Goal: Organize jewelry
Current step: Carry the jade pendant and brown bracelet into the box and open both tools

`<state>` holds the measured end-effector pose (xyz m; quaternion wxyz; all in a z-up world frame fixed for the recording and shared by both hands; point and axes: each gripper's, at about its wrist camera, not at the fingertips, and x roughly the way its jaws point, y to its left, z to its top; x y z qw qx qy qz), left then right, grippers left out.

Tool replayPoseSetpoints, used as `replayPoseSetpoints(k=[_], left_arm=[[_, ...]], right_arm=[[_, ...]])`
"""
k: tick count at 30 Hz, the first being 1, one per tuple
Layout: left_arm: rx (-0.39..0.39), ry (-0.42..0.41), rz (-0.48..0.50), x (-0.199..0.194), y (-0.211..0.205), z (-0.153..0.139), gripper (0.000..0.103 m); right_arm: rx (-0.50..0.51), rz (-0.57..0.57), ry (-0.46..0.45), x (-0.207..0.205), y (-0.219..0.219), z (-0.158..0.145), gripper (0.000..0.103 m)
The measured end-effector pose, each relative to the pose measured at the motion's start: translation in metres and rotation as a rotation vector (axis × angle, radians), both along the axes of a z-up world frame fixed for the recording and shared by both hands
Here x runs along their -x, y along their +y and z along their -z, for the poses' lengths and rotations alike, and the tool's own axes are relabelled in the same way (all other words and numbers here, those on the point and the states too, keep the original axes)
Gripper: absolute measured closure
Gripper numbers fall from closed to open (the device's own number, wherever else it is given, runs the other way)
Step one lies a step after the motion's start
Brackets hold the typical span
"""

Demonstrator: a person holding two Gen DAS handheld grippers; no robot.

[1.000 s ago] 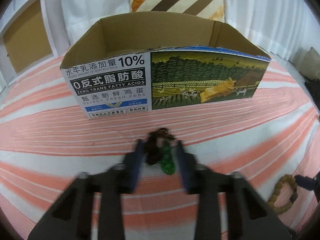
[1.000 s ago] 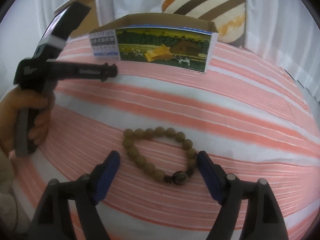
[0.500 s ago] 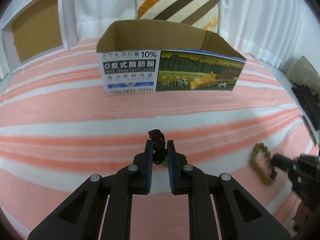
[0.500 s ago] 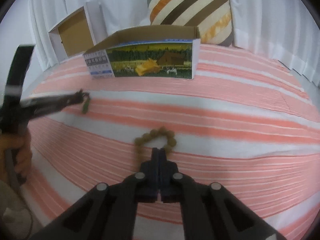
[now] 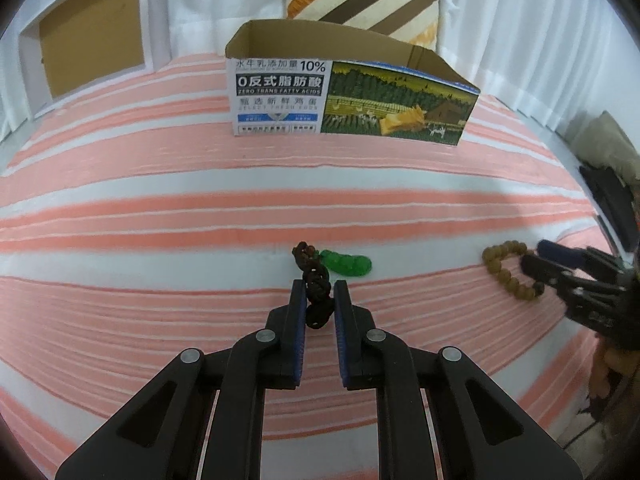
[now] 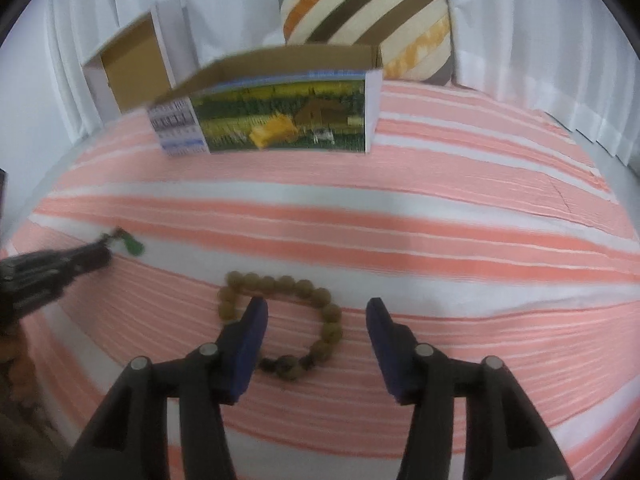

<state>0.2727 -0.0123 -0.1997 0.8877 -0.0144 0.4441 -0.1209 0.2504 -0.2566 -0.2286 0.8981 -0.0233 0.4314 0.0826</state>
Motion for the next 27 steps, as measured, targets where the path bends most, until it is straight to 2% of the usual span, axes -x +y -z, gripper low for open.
replayPoseSetpoints(k=[1,2,3,6,10,18,27], left_arm=[[0.006,-0.004,0.0,0.001,0.001,0.0,0.091],[0.015,-0.008,0.0,0.002,0.002,-0.001,0.091],[0.032,-0.011,0.0,0.002,0.004,-0.002,0.091],[0.08,-0.003,-0.014,0.002,0.012,-0.001,0.091],[0.086,0.004,-0.031,0.004,0.02,0.001,0.091],[0.007,0.003,-0.036,0.004,0.012,-0.002,0.091],[-0.027,0.002,-0.035,0.004,0.012,-0.002,0.091]], right_arm=[[0.05,-0.014,-0.023,0.0,0.006,0.0,0.064],[0.092,-0.043,-0.033,0.001,0.012,0.0,0.084],[0.095,-0.051,-0.03,0.001,0.014,0.0,0.092],[0.061,-0.05,-0.02,0.004,0.013,-0.002,0.092],[-0.009,-0.019,-0.041,0.011,0.004,-0.013,0.092],[-0.058,-0.004,-0.056,0.013,-0.004,-0.027,0.092],[-0.064,0.01,-0.059,0.017,-0.005,-0.028,0.092]])
